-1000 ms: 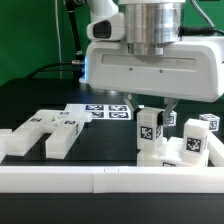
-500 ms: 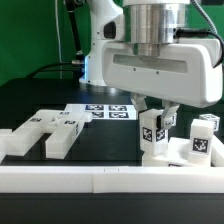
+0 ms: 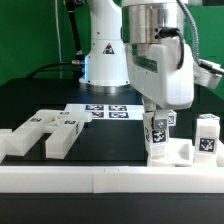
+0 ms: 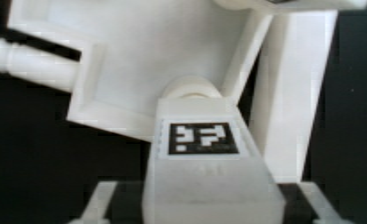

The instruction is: Assemble chair

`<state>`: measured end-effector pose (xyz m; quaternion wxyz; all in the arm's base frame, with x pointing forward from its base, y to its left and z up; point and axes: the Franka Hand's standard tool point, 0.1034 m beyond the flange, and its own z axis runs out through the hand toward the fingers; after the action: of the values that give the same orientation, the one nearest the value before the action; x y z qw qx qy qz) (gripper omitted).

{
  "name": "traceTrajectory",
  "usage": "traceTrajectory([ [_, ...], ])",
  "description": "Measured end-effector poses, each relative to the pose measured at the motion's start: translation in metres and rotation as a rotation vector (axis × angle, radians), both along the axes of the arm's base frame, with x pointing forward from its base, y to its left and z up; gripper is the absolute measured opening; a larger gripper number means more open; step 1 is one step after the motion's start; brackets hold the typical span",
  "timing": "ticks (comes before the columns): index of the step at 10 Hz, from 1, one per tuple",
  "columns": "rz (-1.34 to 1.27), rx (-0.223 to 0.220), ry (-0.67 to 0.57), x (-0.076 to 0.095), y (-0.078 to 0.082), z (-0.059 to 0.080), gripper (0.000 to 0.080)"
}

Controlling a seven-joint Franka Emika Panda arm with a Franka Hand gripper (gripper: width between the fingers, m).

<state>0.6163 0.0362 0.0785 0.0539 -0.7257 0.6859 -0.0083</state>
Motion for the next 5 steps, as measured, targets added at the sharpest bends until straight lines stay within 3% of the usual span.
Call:
traceTrajectory([
  [3,-0.114,0.016,0.005,0.0004,0.0008,-0.0001,0.0291],
  [5,-0.093,0.014,0.005,0.0002,0.0005,-0.0002,0.0532],
])
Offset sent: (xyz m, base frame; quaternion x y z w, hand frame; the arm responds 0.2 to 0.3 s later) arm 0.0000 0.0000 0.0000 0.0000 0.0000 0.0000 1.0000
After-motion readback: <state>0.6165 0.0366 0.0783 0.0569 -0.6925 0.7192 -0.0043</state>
